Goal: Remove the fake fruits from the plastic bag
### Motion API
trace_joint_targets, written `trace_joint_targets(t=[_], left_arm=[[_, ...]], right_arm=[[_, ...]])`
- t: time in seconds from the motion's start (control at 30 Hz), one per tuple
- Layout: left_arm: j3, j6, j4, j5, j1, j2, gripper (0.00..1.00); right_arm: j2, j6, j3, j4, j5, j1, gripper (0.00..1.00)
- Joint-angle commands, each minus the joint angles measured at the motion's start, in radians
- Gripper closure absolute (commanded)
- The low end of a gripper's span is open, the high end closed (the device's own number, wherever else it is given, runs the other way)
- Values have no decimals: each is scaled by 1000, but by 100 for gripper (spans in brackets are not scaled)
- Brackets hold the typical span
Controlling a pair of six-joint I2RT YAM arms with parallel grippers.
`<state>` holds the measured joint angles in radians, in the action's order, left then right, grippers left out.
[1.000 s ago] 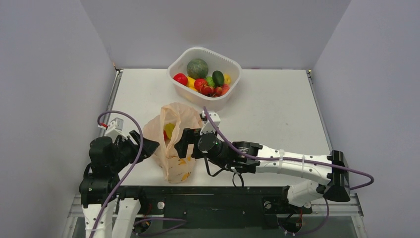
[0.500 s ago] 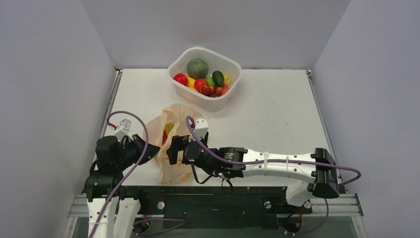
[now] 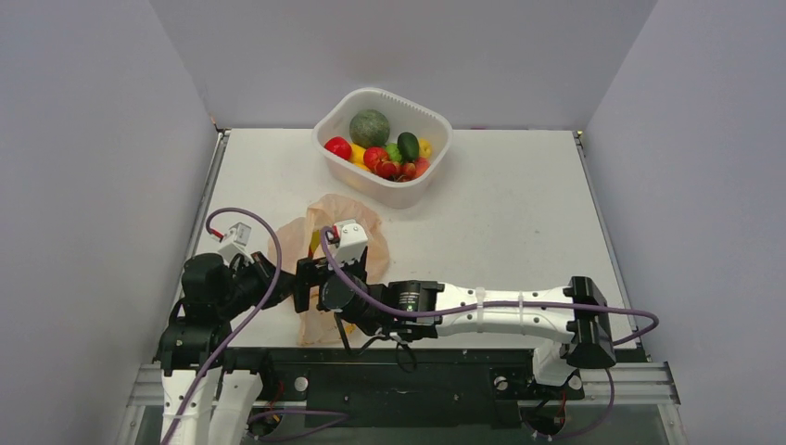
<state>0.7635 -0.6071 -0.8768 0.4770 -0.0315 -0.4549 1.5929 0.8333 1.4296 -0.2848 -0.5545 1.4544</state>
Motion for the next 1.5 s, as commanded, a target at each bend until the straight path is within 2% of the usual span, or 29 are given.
trace_joint_targets(t=[0.0, 0.07, 0.13, 0.2, 0.37, 0.43, 0.5, 0.63, 0.87, 1.03, 1.23, 1.33, 1.47], left_arm=[[31, 5, 60, 28, -10, -24, 100], [30, 6, 69, 37, -11, -31, 100], [36, 9, 69, 28, -13, -36, 100], [50, 16, 54, 9, -13, -37, 100], [79, 25, 10, -96, -15, -33, 100], [94, 20, -22, -178, -14, -29, 100], [112, 12, -54, -271, -14, -12, 100], [144, 4, -86, -396, -14, 45, 100], [86, -32, -53, -297, -15, 94, 100], [49, -16, -56, -210, -15, 116, 100], [-26, -45, 20, -36, -14, 111, 100], [-95, -100, 100, 69, -15, 120, 100], [-112, -119, 138, 96, -15, 113, 100]], right_arm=[[67, -36, 37, 39, -3, -1, 21], [93, -44, 49, 45, 19, -3, 21], [105, -40, 48, 42, 24, -8, 28], [93, -20, 23, 47, 21, -19, 39], [-27, -3, -132, 92, 2, -73, 82], [-81, -22, -192, 87, -11, -101, 95], [-136, -59, -255, 66, -45, -135, 100], [-242, -177, -371, -14, -166, -221, 100], [-339, -429, -424, -107, -399, -440, 100], [-328, -467, -353, -82, -323, -534, 100], [-222, -498, -186, -77, -188, -535, 100], [-185, -472, -128, -168, -162, -524, 95], [-223, -432, -120, -286, -153, -501, 71]])
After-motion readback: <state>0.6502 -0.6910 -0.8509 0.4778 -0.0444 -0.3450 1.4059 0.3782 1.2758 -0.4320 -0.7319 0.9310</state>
